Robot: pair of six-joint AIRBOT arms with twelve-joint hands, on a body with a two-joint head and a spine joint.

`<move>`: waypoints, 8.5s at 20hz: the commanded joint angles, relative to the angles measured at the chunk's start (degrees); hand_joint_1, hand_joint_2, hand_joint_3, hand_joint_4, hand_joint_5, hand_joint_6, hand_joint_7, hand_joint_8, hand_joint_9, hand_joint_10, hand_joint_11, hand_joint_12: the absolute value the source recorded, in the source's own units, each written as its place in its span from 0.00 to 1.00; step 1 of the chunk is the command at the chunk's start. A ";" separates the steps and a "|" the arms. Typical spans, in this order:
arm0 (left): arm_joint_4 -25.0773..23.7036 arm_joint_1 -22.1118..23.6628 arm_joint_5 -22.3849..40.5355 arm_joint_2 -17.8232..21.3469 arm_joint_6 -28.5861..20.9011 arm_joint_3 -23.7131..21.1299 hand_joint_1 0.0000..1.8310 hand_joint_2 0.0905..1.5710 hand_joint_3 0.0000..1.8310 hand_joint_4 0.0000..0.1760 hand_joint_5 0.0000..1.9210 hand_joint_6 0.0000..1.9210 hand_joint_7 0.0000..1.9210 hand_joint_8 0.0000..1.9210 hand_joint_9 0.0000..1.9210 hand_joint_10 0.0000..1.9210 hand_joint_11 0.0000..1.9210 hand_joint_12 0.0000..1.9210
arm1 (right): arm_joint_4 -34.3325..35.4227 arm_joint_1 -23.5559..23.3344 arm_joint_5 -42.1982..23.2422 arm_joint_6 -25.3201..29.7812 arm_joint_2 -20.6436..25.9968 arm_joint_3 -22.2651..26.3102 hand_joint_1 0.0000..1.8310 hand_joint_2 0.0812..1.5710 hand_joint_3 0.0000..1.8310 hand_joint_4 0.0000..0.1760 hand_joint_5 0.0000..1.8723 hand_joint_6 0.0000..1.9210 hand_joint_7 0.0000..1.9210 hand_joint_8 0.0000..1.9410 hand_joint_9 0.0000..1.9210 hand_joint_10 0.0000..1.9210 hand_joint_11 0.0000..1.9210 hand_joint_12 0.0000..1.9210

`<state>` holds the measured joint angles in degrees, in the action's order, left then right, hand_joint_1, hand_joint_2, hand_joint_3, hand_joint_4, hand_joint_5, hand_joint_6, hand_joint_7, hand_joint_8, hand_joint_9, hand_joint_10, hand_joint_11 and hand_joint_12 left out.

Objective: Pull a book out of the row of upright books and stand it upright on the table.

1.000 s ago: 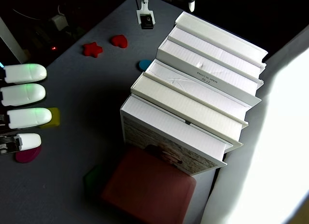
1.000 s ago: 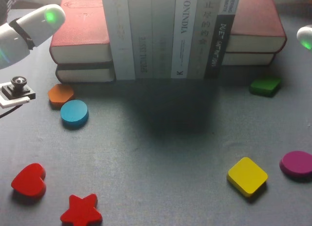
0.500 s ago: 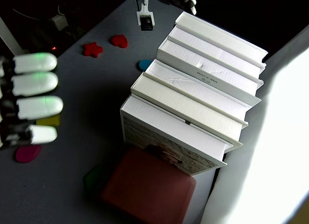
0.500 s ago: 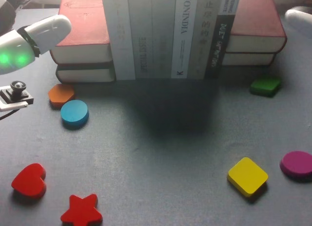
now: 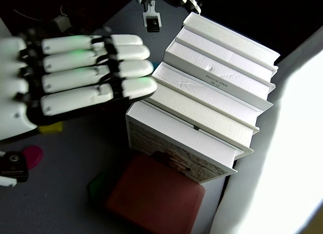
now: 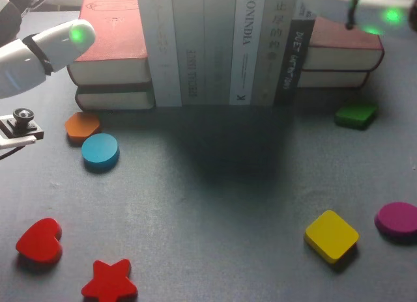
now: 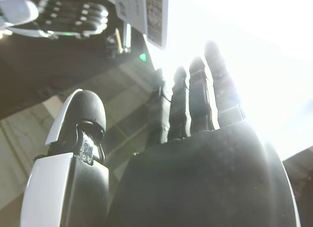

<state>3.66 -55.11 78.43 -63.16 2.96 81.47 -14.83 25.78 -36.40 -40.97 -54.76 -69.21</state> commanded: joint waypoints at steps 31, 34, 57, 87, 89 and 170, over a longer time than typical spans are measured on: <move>4.74 -1.26 7.99 -0.64 -0.57 0.60 0.22 0.86 0.00 0.00 0.12 0.00 0.07 0.00 0.06 0.00 0.00 0.33 | -2.59 8.83 -18.35 3.18 2.60 8.28 0.05 0.89 0.00 0.00 0.30 0.34 0.06 0.00 0.00 0.00 0.00 0.00; 5.08 -1.59 7.83 -0.83 -0.61 0.74 0.24 0.85 0.00 0.00 0.13 0.00 0.07 0.00 0.06 0.00 0.00 0.34 | -2.81 10.29 -20.01 4.23 2.55 8.33 0.07 0.89 0.00 0.00 0.27 0.37 0.06 0.00 0.00 0.00 0.00 0.00; 6.72 -2.07 4.93 -4.88 -2.27 4.43 0.16 0.85 0.00 0.13 0.11 0.00 0.08 0.00 0.06 0.00 0.00 0.42 | -70.23 -17.76 21.08 23.40 -0.10 10.30 0.63 0.72 0.00 0.21 0.02 0.00 0.03 0.00 0.04 0.01 0.00 0.12; 7.72 -2.07 5.45 -6.25 -2.83 5.73 0.19 0.87 0.01 0.03 0.12 0.00 0.06 0.00 0.04 0.00 0.00 0.38 | -90.55 -30.23 -10.14 51.66 7.26 17.15 0.64 0.78 0.00 0.00 0.41 0.62 0.38 0.81 0.15 0.94 0.04 1.00; 7.75 -2.07 5.44 -6.30 -2.83 5.83 0.19 0.88 0.00 0.16 0.11 0.00 0.05 0.00 0.02 0.00 0.00 0.27 | -90.27 -31.14 -11.23 52.15 8.29 17.59 0.64 0.78 0.00 0.00 0.41 0.62 0.38 0.81 0.15 0.94 0.04 1.00; 8.80 -3.93 20.81 -3.86 -0.82 -0.76 0.19 0.87 0.00 0.49 0.00 0.00 0.00 0.00 0.00 0.00 0.00 0.03 | 24.58 37.51 -64.59 19.08 6.22 6.94 0.00 0.92 0.00 0.00 0.00 0.00 0.00 0.00 0.03 0.01 0.00 0.32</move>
<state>11.38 -59.53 92.51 -67.26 2.72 80.73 8.29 63.53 -94.17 -21.93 -48.84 -62.22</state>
